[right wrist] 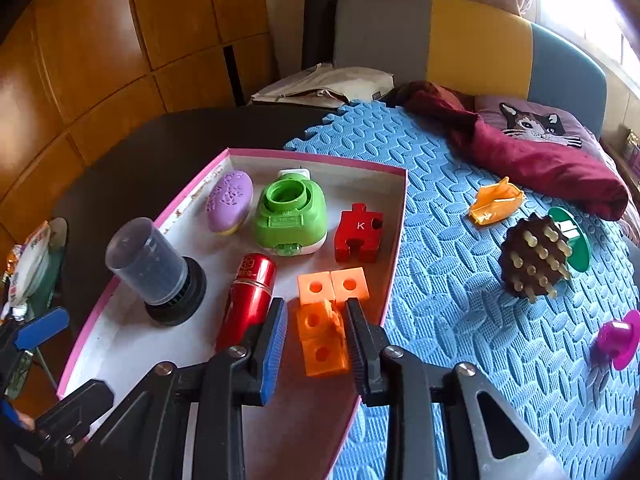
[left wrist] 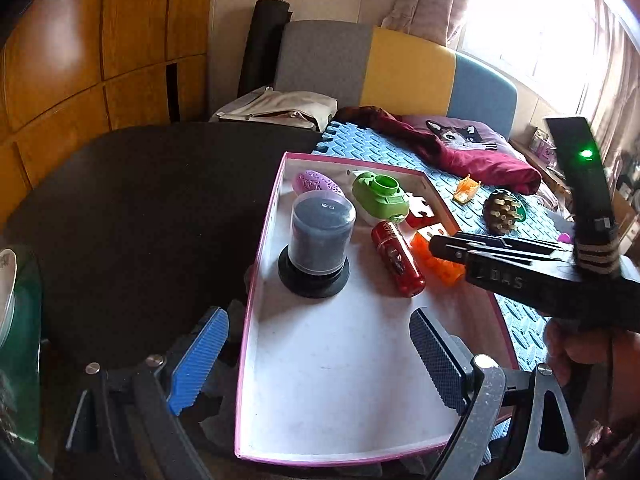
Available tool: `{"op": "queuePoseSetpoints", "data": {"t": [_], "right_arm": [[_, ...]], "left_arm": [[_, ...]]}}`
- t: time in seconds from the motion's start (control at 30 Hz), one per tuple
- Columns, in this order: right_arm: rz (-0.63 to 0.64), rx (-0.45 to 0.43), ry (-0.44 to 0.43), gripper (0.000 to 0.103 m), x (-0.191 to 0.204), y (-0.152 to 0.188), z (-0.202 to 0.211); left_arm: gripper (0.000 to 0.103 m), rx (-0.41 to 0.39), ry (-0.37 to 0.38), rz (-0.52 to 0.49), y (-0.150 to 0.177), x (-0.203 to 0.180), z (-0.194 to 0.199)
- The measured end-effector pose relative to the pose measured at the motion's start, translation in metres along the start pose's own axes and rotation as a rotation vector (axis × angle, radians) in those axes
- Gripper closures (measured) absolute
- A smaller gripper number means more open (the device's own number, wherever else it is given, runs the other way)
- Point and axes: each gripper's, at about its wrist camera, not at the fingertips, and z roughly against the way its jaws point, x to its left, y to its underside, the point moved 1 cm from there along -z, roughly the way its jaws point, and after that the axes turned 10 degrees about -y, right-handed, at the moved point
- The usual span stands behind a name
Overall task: Organize rigid objects
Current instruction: 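Carry the orange blocks into the tray and open the right gripper, then move the right gripper to the magenta cup-shaped toy and grasp it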
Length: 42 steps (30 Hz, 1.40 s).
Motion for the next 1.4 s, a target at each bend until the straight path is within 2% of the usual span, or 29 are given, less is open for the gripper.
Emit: {"op": "queuePoseSetpoints", "data": {"t": [0.17, 0.3, 0.77, 1.17, 1.4], "right_arm": [[-0.028, -0.028, -0.01, 0.074, -0.001, 0.002, 0.014], [-0.015, -0.023, 0.043, 0.074, 0.001, 0.005, 0.02], [-0.044, -0.071, 0.117, 0.073, -0.016, 0.026, 0.047], [-0.118, -0.072, 0.161, 0.073, -0.062, 0.05, 0.067], [-0.186, -0.108, 0.26, 0.072, -0.115, 0.056, 0.094]], "left_arm": [[0.01, 0.009, 0.011, -0.01, 0.001, -0.005, -0.001], [0.01, 0.009, 0.028, -0.024, 0.002, -0.01, 0.001], [0.01, 0.013, 0.081, -0.06, 0.004, -0.026, 0.008], [0.01, 0.001, 0.109, -0.117, -0.001, -0.059, 0.019], [0.01, -0.002, 0.116, -0.146, 0.001, -0.077, 0.026]]}}
